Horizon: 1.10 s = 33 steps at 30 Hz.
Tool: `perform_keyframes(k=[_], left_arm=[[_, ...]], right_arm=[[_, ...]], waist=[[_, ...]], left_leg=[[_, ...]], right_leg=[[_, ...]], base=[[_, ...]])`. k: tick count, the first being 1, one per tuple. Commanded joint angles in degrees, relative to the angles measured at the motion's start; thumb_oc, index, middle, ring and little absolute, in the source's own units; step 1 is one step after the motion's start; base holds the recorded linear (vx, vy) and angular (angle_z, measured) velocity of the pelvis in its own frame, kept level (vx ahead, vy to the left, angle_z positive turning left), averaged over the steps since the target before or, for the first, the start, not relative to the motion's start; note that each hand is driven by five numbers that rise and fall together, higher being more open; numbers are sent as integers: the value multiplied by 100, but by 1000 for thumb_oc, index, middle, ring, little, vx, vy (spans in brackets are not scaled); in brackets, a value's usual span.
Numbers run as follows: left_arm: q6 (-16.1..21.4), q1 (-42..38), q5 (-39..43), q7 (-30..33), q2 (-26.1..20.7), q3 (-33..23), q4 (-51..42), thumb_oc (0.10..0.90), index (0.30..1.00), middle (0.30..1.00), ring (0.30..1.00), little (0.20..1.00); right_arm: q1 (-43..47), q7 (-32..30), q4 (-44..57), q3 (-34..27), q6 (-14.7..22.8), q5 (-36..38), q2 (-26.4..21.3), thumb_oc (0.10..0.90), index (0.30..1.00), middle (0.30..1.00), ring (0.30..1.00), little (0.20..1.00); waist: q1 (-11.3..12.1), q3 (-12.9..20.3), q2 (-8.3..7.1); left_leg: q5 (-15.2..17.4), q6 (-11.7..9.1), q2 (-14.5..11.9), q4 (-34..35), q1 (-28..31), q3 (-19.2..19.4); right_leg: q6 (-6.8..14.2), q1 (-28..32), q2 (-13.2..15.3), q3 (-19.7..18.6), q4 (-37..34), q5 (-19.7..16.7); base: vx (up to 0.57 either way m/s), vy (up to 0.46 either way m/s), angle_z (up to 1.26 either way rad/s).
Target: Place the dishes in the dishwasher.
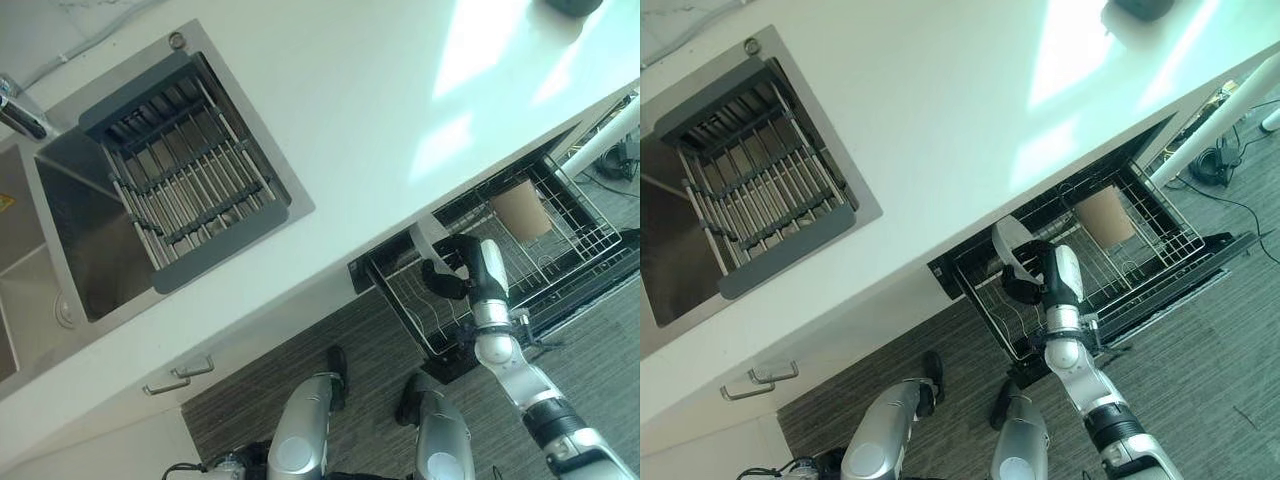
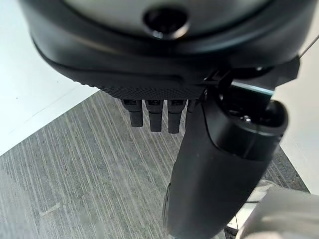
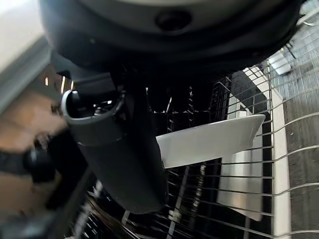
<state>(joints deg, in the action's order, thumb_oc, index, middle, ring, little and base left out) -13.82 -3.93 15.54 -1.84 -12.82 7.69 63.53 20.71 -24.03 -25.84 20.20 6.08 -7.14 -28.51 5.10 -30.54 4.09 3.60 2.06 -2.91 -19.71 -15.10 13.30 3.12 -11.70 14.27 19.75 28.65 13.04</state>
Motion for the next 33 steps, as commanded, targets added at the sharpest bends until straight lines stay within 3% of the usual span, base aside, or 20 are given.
perform_keyframes(k=[1, 2, 3, 4, 6, 18, 19, 20, 22, 25, 29, 33], left_arm=[[-234, 218, 88, -12, -254, 186, 88, 800, 900, 900, 900, 900], [-248, 178, 107, -7, -268, 234, 92, 800, 900, 900, 900, 900], [-249, 174, 111, -8, -270, 239, 93, 800, 900, 900, 900, 900], [-251, 114, 143, -16, -296, 327, 123, 800, 900, 900, 900, 900], [-268, 89, 146, -35, -329, 400, 120, 800, 900, 900, 900, 900], [-503, -127, 284, -88, -639, 716, -106, 800, 900, 900, 900, 900], [-564, -148, 326, -67, -672, 759, -165, 800, 900, 900, 900, 900], [-630, -166, 315, -57, -701, 785, -226, 800, 900, 900, 900, 900], [-722, -160, 262, -66, -759, 750, -331, 800, 900, 900, 900, 900], [-708, -121, 269, -51, -765, 716, -373, 800, 900, 900, 900, 900], [-757, -87, 309, -57, -802, 644, -438, 800, 900, 900, 900, 900], [-803, 24, 296, 4, -829, 468, -500, 800, 900, 900, 900, 900]], right_arm=[[513, -384, 292, -74, -185, -349, -150, 400, 300, 300, 300, 300], [624, -474, 64, 13, -453, -449, -127, 400, 300, 300, 300, 300], [636, -496, 30, 28, -459, -458, -122, 400, 300, 300, 300, 300], [876, -550, -470, 163, -829, -723, -102, 400, 300, 300, 300, 300], [1079, -528, -808, 265, -1058, -941, -133, 400, 300, 300, 300, 300], [1971, 501, -2360, 892, -2559, -1299, -550, 400, 300, 300, 300, 300], [2016, 635, -2499, 918, -2770, -1091, -550, 435, 352, 352, 352, 352], [2052, 708, -2673, 901, -2798, -654, -511, 800, 900, 900, 900, 900], [2095, 1051, -2616, 726, -2622, 44, -450, 800, 900, 900, 900, 900], [2022, 1201, -2433, 616, -2555, 13, -462, 800, 900, 900, 900, 900], [1868, 1494, -2126, 502, -2728, 46, -534, 800, 900, 900, 900, 900], [1524, 1316, -1243, 205, -2686, 246, -716, 800, 900, 900, 900, 900]], waist=[[111, 74, -103], [141, 74, -99], [144, 74, -97], [200, 74, -76], [252, 74, -51], [482, 74, -8], [498, 74, 2], [518, 74, 21], [526, 74, 23], [491, 74, -4], [410, 74, -50], [279, 74, -117]], left_leg=[[706, 54, 44, 153, 424, -394], [718, 67, 43, 140, 403, -402], [719, 68, 43, 139, 399, -403], [730, 87, 53, 108, 339, -428], [730, 99, 71, 95, 283, -459], [619, 190, 168, 40, -312, -691], [604, 203, 175, 31, -396, -707], [570, 204, 176, 59, -437, -705], [550, 210, 183, 99, -427, -694], [569, 217, 169, 99, -362, -671], [545, 207, 140, 250, -135, -638], [655, 161, 36, 252, 139, -625]], right_leg=[[-139, -14, -90, 253, 301, 331], [-135, -22, -85, 264, 298, 323], [-135, -24, -85, 265, 298, 322], [-147, -50, -85, 268, 302, 312], [-150, -84, -85, 265, 309, 303], [-162, -547, -161, 185, 332, 189], [-173, -627, -168, 186, 359, 187], [-179, -665, -173, 200, 344, 168], [-177, -667, -177, 187, 304, 144], [-180, -616, -194, 150, 286, 145], [-156, -427, -266, 73, 125, 111], [-68, -25, -450, -20, -283, 26]], base=[[18, -9, 8], [11, -7, 9], [23, 0, 12], [23, 7, 8], [22, 6, 5], [-28, -25, 13], [-91, -36, 15], [-87, -35, 8], [-90, -34, 5], [-34, -14, -2], [-20, -10, -6], [-10, -40, -12]])
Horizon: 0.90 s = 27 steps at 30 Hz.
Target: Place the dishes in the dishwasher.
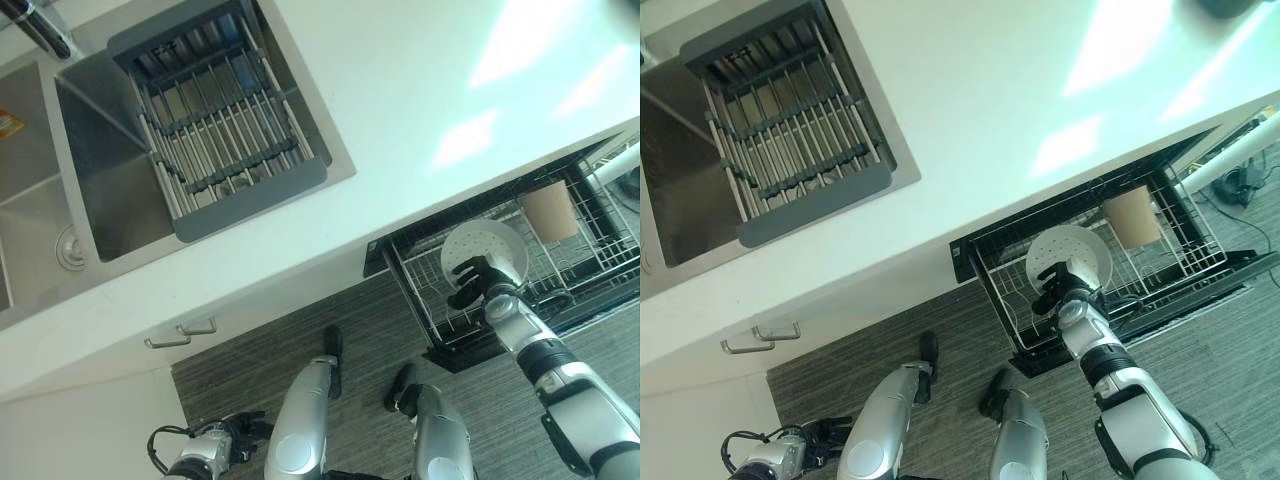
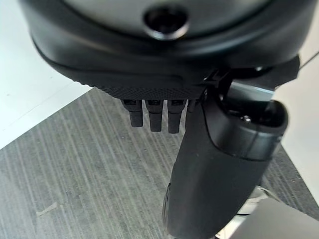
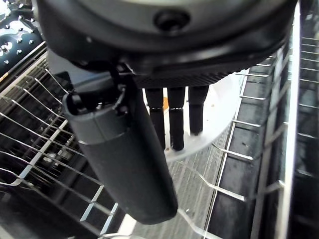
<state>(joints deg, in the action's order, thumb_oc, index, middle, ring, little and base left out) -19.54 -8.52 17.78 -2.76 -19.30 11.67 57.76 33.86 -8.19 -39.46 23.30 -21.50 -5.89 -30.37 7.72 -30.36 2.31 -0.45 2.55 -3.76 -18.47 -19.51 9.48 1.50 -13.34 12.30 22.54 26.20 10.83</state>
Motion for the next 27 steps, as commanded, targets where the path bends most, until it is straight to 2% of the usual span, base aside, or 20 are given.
perform_keyframes(k=[1, 6, 8, 10, 12, 13, 14, 17, 18, 21, 22, 24, 25, 27], left_arm=[[-246, 529, 57, 120, -173, -27, 84, 800, 900, 900, 900, 900], [-225, 754, 59, 195, -58, -447, 131, 800, 900, 900, 900, 900], [-185, 830, 41, 188, -12, -538, 162, 800, 900, 900, 900, 900], [-78, 903, 21, 193, 55, -598, 262, 800, 900, 900, 900, 900], [41, 939, 21, 182, 119, -652, 352, 800, 900, 900, 900, 900], [90, 961, 8, 177, 154, -687, 381, 800, 900, 900, 900, 900], [113, 1000, -9, 202, 207, -728, 390, 800, 900, 900, 900, 900], [196, 1076, -83, 248, 335, -791, 486, 800, 900, 900, 900, 900], [226, 1094, -112, 267, 383, -823, 527, 800, 900, 900, 900, 900], [322, 1145, -180, 300, 474, -901, 621, 800, 900, 900, 900, 900], [396, 1236, -246, 279, 539, -998, 727, 800, 900, 900, 900, 900], [420, 1277, -256, 248, 543, -1025, 776, 800, 900, 900, 900, 900], [473, 1328, -242, 231, 533, -1042, 831, 800, 900, 900, 900, 900], [528, 1365, -201, 221, 523, -1053, 852, 800, 900, 900, 900, 900]], right_arm=[[53, -323, 576, -260, 57, 93, -611, 800, 900, 900, 900, 900], [-849, -604, 2341, -957, 112, -290, -757, 800, 900, 900, 900, 900], [-1134, -667, 2712, -1122, 161, -344, -763, 800, 900, 900, 900, 900], [-1361, -786, 2949, -1254, 363, -328, -792, 800, 900, 900, 900, 900], [-1514, -1062, 3211, -1418, 711, -247, -796, 800, 900, 900, 900, 900], [-1597, -1230, 3380, -1527, 1004, -196, -785, 800, 900, 900, 900, 900], [-1717, -1659, 3667, -1701, 1756, -113, -792, 800, 900, 900, 900, 900], [-1944, -2478, 4288, -2016, 3074, -239, -697, 800, 900, 900, 900, 900], [-2040, -2657, 4461, -2138, 3333, -275, -657, 800, 900, 900, 900, 900], [-2301, -3175, 4785, -2450, 3794, -412, -598, 800, 900, 900, 900, 900], [-2616, -3947, 4859, -2955, 4190, -453, -549, 800, 900, 900, 900, 900], [-2810, -4393, 4728, -3266, 4103, -593, -529, 800, 900, 900, 900, 900], [-3113, -4749, 4377, -3789, 3917, -346, -522, 800, 900, 900, 900, 900], [-3263, -4977, 4172, -4024, 3936, -203, -481, 800, 900, 900, 900, 900]], waist=[[-52, 57, 33], [-386, 87, -112], [-468, 162, -136], [-536, 246, -167], [-596, 317, -175], [-629, 357, -176], [-675, 421, -177], [-741, 582, -177], [-768, 635, -177], [-836, 742, -174], [-955, 872, -172], [-1022, 933, -177], [-1131, 994, -182], [-1178, 1018, -181]], left_leg=[[1101, 90, 85, 129, 671, -223], [1248, 16, -47, 129, 1020, -70], [1292, 12, -72, 129, 1077, -11], [1343, 12, -105, 129, 1159, 65], [1381, 11, -135, 129, 1237, 121], [1403, 8, -145, 129, 1272, 144], [1426, -3, -156, 129, 1315, 175], [1463, -43, -190, 129, 1365, 252], [1473, -47, -202, 129, 1376, 286], [1517, -35, -218, 129, 1422, 357], [1588, -12, -227, 129, 1541, 442], [1625, -3, -221, 129, 1601, 472], [1671, 3, -240, 129, 1676, 526], [1684, 1, -259, 129, 1701, 560]], right_leg=[[115, 265, -319, -342, -171, 228], [185, 712, -529, -533, -642, 155], [188, 785, -565, -572, -748, 147], [186, 882, -583, -595, -848, 145], [188, 950, -588, -623, -901, 144], [196, 971, -581, -645, -901, 162], [213, 993, -569, -680, -901, 180], [269, 1008, -529, -710, -901, 211], [281, 1009, -514, -708, -901, 221], [293, 1011, -486, -716, -901, 246], [294, 1067, -474, -751, -901, 285], [300, 1105, -475, -777, -901, 305], [294, 1153, -485, -803, -901, 337], [295, 1162, -489, -809, -901, 344]], base=[[-5, -16, -10], [-3, -1, -22], [11, 11, -20], [21, 2, -23], [22, 7, -19], [25, 15, -24], [29, 14, -16], [31, 7, -6], [21, 5, -11], [13, -2, -13], [32, -9, -2], [47, -14, -16], [44, -13, -34], [22, -9, -26]])
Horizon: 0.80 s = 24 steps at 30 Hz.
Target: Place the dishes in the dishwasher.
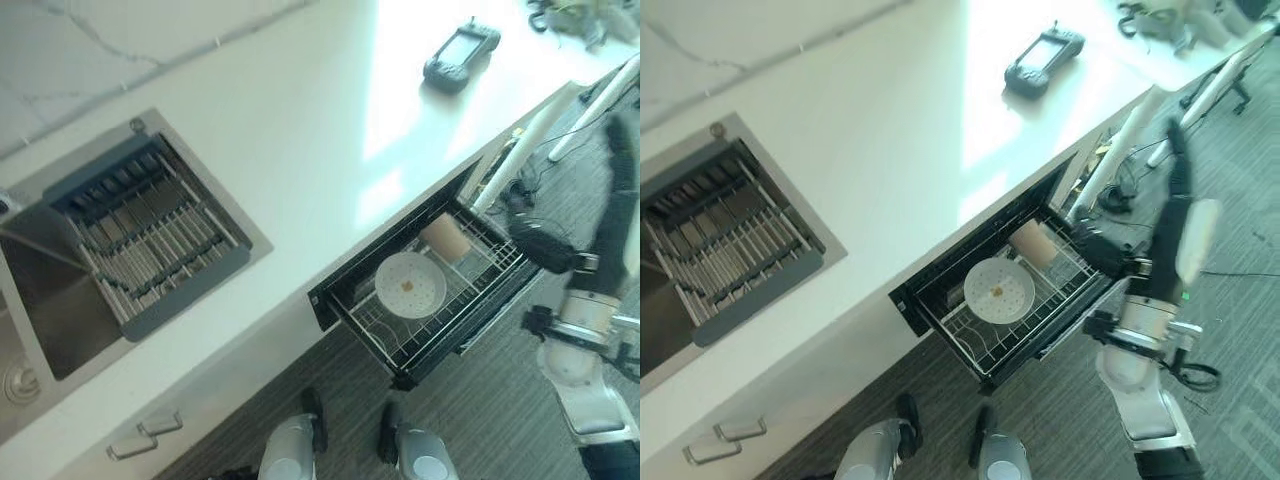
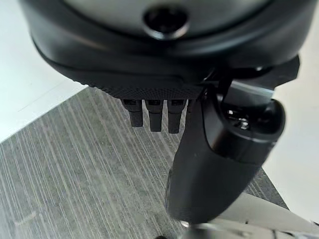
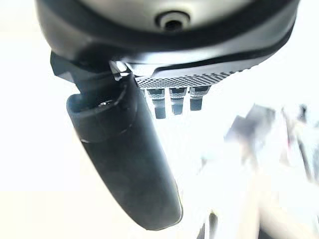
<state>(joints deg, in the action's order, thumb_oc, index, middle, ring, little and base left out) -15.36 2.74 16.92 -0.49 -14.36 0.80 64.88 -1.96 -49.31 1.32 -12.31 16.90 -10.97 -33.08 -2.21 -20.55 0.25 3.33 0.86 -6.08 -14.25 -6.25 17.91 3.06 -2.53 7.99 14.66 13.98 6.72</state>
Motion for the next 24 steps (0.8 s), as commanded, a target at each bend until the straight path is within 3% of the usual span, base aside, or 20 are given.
perform_keyframes(k=[1, 7, 12, 16, 18, 24], left_arm=[[109, 248, -8, -46, -32, -42, 101, 800, 900, 900, 900, 900], [179, 161, 408, -45, -127, 29, 88, 800, 900, 900, 900, 900], [213, 6, 647, -55, -111, 189, 101, 800, 900, 900, 900, 900], [279, -115, 733, -91, -105, 414, 177, 800, 900, 900, 900, 900], [723, -185, 889, -81, -98, 579, 149, 800, 900, 900, 900, 900], [1134, -289, 1016, 45, -144, 687, -296, 800, 900, 900, 900, 900]], right_arm=[[-69, -1303, -437, -1016, 62, 472, -13, 800, 900, 900, 900, 900], [-512, -1408, -1756, -1647, -157, 998, 136, 800, 900, 900, 900, 900], [-494, -1164, -3078, -1616, 98, 1399, 272, 800, 900, 900, 900, 900], [-219, -478, -4043, -1076, -5, 1234, 203, 800, 900, 900, 900, 900], [134, -399, -4498, -272, 259, 578, 77, 800, 900, 900, 900, 900], [522, -526, -4544, 390, 485, 457, 75, 800, 900, 900, 900, 900]], waist=[[-330, 64, 37], [-476, 49, 118], [-454, -62, 172], [-354, -207, 207], [-222, -351, 257], [-20, -739, 303]], left_leg=[[1340, 181, -41, -294, 403, -207], [1349, 194, -48, -294, 429, -112], [1293, 178, -60, -294, 353, -49], [1223, 150, -5, -294, 245, -120], [1174, 154, 81, -294, 182, -161], [1052, 261, 257, -470, -162, -178]], right_leg=[[151, 70, -61, -33, 321, 755], [136, 73, -60, 7, 321, 723], [70, -10, -35, 116, 392, 723], [-6, -108, -8, 194, 516, 781], [-80, -206, 47, 296, 692, 858], [-202, -847, 364, 389, 1717, 1108]], base=[[8, -4, -13], [27, -10, -11], [-6, -15, -2], [-21, -29, 15], [-10, -16, 15], [-100, -11, 15]])
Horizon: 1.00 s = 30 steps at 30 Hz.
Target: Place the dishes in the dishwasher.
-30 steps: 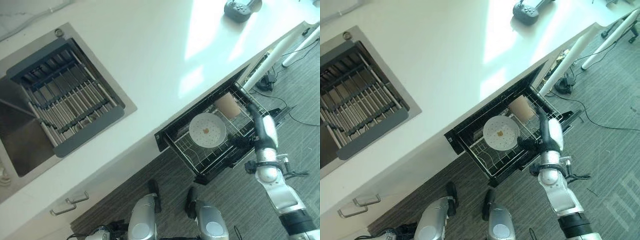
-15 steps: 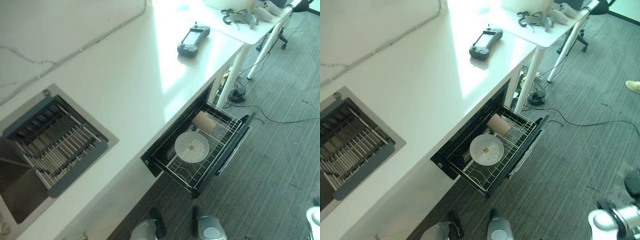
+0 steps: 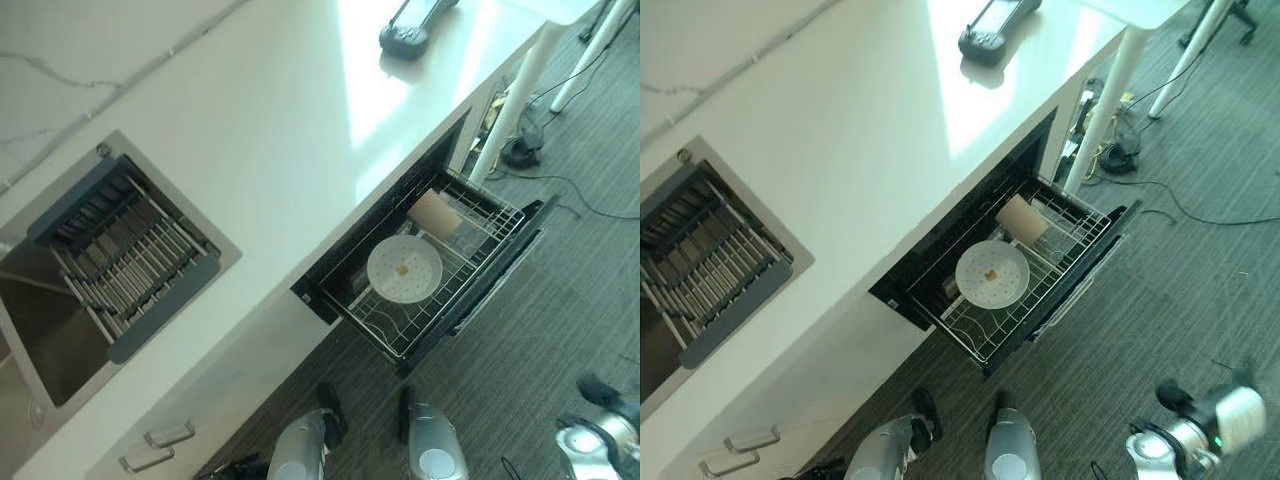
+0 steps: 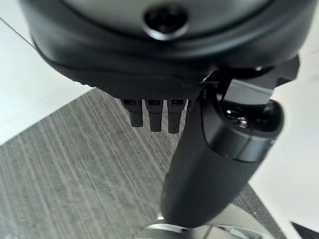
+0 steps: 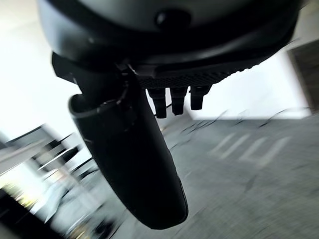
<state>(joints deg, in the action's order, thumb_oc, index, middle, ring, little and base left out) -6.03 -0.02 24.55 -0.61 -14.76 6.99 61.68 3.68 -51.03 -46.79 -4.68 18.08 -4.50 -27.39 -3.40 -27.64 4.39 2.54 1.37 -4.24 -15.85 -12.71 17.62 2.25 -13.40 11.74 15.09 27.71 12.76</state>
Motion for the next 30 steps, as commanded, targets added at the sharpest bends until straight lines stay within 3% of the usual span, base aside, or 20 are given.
perform_keyframes(k=[1, 6, 13, 22, 30], left_arm=[[217, -22, 236, 67, -117, 81, -24, 800, 900, 900, 900, 900], [225, 50, 267, 209, -111, 130, -13, 800, 900, 900, 900, 900], [211, 155, 220, 125, -103, 158, 66, 800, 900, 900, 900, 900], [301, 218, 169, 28, -6, 283, -10, 800, 900, 900, 900, 900], [220, 414, 139, -103, 59, 306, -60, 800, 900, 900, 900, 900]], right_arm=[[45, -370, 246, -269, 377, -188, -508, 800, 900, 900, 900, 900], [306, -393, 186, 119, 471, -350, -546, 800, 900, 900, 900, 900], [636, -188, 251, 624, 525, -532, -664, 800, 900, 900, 900, 900], [1217, -286, 752, 967, 565, -841, -817, 800, 900, 900, 900, 900], [1664, 98, 1454, 1080, 471, -700, -1073, 800, 900, 900, 900, 900]], waist=[[149, -102, -93], [309, -216, -52], [433, -216, 39], [618, -216, 201], [853, -216, 293]], left_leg=[[1162, 225, 83, -470, 354, -193], [1329, 291, 89, -950, -30, -281], [1448, 306, 33, -1428, -549, -318], [1487, 318, 61, -1752, -1020, -363], [1346, 301, 175, -1678, -1343, -531]], right_leg=[[-149, 122, 52, 370, 560, 561], [-212, -267, 344, 476, 1342, 849], [-375, -741, 521, 467, 1973, 1128], [-449, -1198, 693, 452, 2469, 1305], [-441, -1524, 738, 447, 2554, 1268]], base=[[-137, -29, 27], [-43, -27, 29], [-7, 2, 7], [22, 34, 8], [40, 61, 9]])
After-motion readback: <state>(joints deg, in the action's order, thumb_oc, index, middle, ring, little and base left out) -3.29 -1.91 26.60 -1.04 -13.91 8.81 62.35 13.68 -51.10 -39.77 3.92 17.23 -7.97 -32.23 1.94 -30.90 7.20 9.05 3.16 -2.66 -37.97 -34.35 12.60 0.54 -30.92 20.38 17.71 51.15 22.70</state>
